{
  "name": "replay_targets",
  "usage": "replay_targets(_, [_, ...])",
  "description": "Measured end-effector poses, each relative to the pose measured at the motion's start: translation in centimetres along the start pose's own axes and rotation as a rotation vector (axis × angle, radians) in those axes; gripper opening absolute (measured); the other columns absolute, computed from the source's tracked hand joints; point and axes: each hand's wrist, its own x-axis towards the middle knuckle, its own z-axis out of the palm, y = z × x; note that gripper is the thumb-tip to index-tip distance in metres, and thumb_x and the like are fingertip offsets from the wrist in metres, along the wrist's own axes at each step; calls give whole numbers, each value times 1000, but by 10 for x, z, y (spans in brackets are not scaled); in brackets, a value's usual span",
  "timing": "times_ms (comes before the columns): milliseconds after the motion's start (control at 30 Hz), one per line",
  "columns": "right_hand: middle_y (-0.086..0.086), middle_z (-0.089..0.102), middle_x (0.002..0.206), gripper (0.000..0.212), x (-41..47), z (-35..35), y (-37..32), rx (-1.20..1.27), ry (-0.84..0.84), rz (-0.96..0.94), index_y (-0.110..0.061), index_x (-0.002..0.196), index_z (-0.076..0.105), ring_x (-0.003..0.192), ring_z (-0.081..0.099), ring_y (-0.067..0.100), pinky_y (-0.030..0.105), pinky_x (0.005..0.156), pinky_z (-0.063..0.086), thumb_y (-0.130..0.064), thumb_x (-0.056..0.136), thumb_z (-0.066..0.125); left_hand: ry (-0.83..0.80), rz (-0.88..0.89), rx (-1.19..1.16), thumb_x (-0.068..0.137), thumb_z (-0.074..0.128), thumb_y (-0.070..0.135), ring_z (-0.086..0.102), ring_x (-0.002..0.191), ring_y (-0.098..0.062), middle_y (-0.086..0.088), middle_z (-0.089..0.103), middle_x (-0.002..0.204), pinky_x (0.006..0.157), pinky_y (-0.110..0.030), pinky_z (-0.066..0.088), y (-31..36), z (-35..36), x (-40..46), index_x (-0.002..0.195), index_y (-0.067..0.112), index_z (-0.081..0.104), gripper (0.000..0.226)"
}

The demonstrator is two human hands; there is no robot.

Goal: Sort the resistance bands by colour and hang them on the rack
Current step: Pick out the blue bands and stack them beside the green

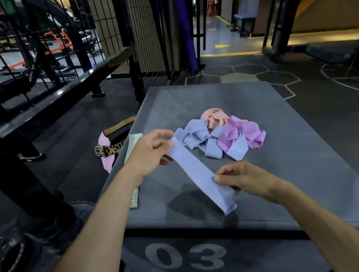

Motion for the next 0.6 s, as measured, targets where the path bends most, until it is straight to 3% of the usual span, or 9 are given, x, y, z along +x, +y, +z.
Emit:
replay_targets(133, [-3, 64, 78, 22, 0, 11, 2, -66, -47, 44, -9, 91, 75, 70, 50, 7, 17, 64, 39, -31, 93, 71, 201, 81, 117, 98, 64, 17, 57, 65, 4, 18, 71, 75, 61, -19, 49, -3, -4, 7, 109, 22, 68, 13])
replay_targets(200, [-5, 60, 73, 27, 5, 17, 4, -140, -8, 77, -9, 84, 73, 70, 49, 8, 21, 67, 38, -35, 92, 71, 277, 81, 163, 96, 67, 17, 61, 69, -2, 11, 73, 82, 65, -21, 47, -8, -7, 10, 98, 22, 68, 5])
replay_targets(300, [0, 57, 72, 32, 14, 24, 8, -206, 40, 69, -2, 83, 69, 70, 48, 12, 27, 69, 39, -33, 91, 72, 411, 38, 207, 94, 69, 16, 66, 78, -13, 8, 73, 84, 77, -29, 53, -19, -12, 16, 85, 28, 65, 15])
replay_targets(433, [-2, 52, 65, 29, 26, 33, 9, -291, 56, 110, 0, 79, 65, 60, 44, 10, 21, 58, 37, -26, 91, 70, 605, 27, 142, 95, 66, 13, 65, 78, -8, 9, 70, 85, 73, -23, 53, -23, -28, 22, 91, 22, 67, 10])
replay_targets(500, [-4, 50, 59, 26, 30, 38, 4, -291, 50, 117, -6, 75, 66, 53, 41, 8, 17, 51, 35, -25, 92, 70, 602, 28, 135, 94, 67, 13, 64, 76, -5, 9, 69, 83, 66, -18, 49, -26, -40, 29, 94, 19, 69, 7])
replay_targets(600, [-4, 56, 63, 22, 38, 47, -1, -171, 36, 130, -6, 80, 71, 55, 48, 8, 17, 52, 42, -24, 93, 70, 431, -30, 160, 93, 70, 10, 58, 64, -7, 3, 67, 78, 54, -16, 45, -29, -57, 46, 90, 16, 69, 7])
